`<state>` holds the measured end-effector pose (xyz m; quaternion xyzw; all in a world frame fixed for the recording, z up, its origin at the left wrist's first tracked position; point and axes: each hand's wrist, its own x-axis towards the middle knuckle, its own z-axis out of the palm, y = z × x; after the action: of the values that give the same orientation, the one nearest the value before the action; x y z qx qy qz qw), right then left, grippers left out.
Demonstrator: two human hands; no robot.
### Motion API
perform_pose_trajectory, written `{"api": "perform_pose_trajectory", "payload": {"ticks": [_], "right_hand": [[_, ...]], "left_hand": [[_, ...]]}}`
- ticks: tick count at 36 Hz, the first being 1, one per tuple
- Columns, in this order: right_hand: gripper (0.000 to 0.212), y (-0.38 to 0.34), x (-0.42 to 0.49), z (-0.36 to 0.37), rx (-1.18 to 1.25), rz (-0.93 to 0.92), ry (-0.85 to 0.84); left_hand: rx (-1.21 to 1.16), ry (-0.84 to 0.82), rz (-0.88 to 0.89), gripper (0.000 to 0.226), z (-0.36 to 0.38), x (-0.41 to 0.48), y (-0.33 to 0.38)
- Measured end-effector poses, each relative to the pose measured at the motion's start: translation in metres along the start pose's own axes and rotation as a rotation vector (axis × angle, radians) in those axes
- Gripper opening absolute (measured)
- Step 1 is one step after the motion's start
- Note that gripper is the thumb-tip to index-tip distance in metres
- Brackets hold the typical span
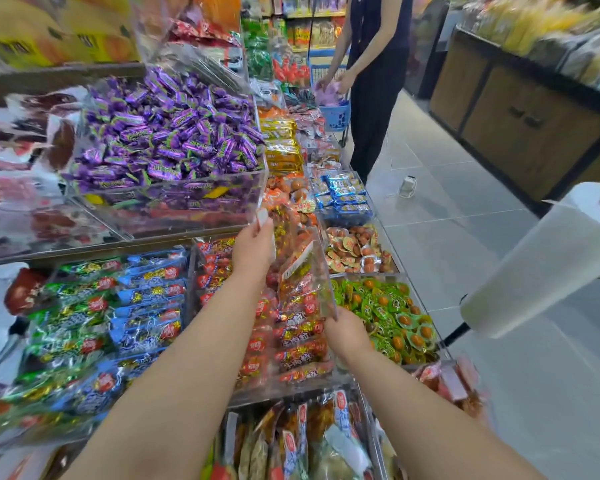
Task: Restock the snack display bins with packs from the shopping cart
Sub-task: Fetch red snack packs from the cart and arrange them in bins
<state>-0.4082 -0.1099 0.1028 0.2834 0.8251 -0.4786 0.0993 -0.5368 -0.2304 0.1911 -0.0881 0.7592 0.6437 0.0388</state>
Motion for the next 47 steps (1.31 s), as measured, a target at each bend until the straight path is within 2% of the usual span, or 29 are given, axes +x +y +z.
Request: {"api": "perform_pose_trajectory", "payload": {"ticks": [2, 4, 6, 8, 10, 11, 14, 16, 19, 20, 22, 25, 27, 29, 32, 33, 35, 37, 39, 42, 44, 47], "right_hand": [[0.022, -0.001, 0.0, -0.001, 0.028, 0.014, -0.017], [0.021, -0.003, -0.002, -0.006, 0.024, 0.011, -0.054], [0.037, -0.005, -0.003, -0.012, 0.066, -0.002, -0.085], [0.047, -0.011, -0.006, -0.02, 0.195, -0.046, 0.016], [0.025, -0.02, -0.009, -0.031, 0.338, -0.122, 0.154], [0.013, -0.028, -0.011, -0.036, 0.439, -0.13, 0.162], [0.025, -0.049, -0.007, -0.048, 0.863, -0.043, 0.0], [0.026, -0.051, -0.004, -0.056, 1.068, 0.001, -0.135], [0.047, -0.044, -0.001, -0.066, 1.303, 0.006, -0.312], [0.048, -0.041, -0.001, -0.067, 1.324, -0.001, -0.337], [0.037, -0.038, -0.001, -0.069, 1.245, -0.022, -0.327], [0.022, -0.034, 0.003, -0.07, 1.191, -0.022, -0.173], [0.021, -0.03, 0.004, -0.072, 1.234, 0.002, -0.111], [0.025, -0.026, 0.007, -0.074, 1.231, 0.024, -0.066], [0.03, -0.022, 0.01, -0.074, 1.223, 0.071, 0.03], [0.029, -0.022, 0.011, -0.073, 1.235, 0.086, 0.059], [0.024, -0.021, 0.012, -0.073, 1.252, 0.119, 0.104], [0.022, -0.02, 0.014, -0.073, 1.272, 0.146, 0.133], [0.021, -0.016, 0.017, -0.073, 1.28, 0.167, 0.15], [0.026, -0.011, 0.019, -0.073, 1.265, 0.197, 0.162], [0.029, -0.01, 0.019, -0.073, 1.26, 0.2, 0.167], [0.026, -0.01, 0.022, -0.072, 1.268, 0.189, 0.17]], "left_hand": [[-0.046, 0.023, 0.026, 0.027, -0.007, -0.004, 0.011], [-0.143, -0.022, -0.003, 0.017, -0.013, -0.01, 0.019], [-0.281, -0.122, -0.107, 0.012, -0.019, -0.016, 0.022], [-0.402, -0.25, -0.23, 0.008, -0.024, -0.023, 0.022], [-0.445, -0.398, -0.306, 0.009, -0.028, -0.032, 0.017], [-0.429, -0.457, -0.32, 0.011, -0.029, -0.037, 0.015], [-0.351, -0.536, -0.309, 0.014, -0.024, -0.049, 0.009], [-0.325, -0.528, -0.306, 0.015, -0.017, -0.053, 0.008], [-0.179, -0.469, -0.286, 0.011, -0.009, -0.053, 0.005], [-0.108, -0.447, -0.279, 0.014, -0.006, -0.051, 0.003], [0.092, -0.402, -0.209, 0.03, -0.003, -0.047, -0.002], [0.475, -0.218, 0.117, 0.04, -0.004, -0.034, -0.008], [0.547, -0.123, 0.266, 0.035, -0.006, -0.026, -0.009], [0.651, -0.202, 0.31, 0.038, -0.004, -0.018, -0.011], [0.826, -0.509, 0.338, 0.061, 0.006, -0.017, -0.02], [0.831, -0.555, 0.375, 0.066, 0.009, -0.019, -0.022], [0.863, -0.478, 0.472, 0.072, 0.016, -0.017, -0.025], [1.05, -0.264, 0.548, 0.072, 0.021, -0.011, -0.024], [1.16, -0.173, 0.531, 0.079, 0.024, -0.005, -0.021], [1.057, -0.225, 0.353, 0.076, 0.024, 0.003, -0.018], [1.054, -0.236, 0.291, 0.062, 0.021, 0.009, -0.014], [1.108, -0.342, 0.279, 0.026, 0.017, 0.015, -0.002]]}}
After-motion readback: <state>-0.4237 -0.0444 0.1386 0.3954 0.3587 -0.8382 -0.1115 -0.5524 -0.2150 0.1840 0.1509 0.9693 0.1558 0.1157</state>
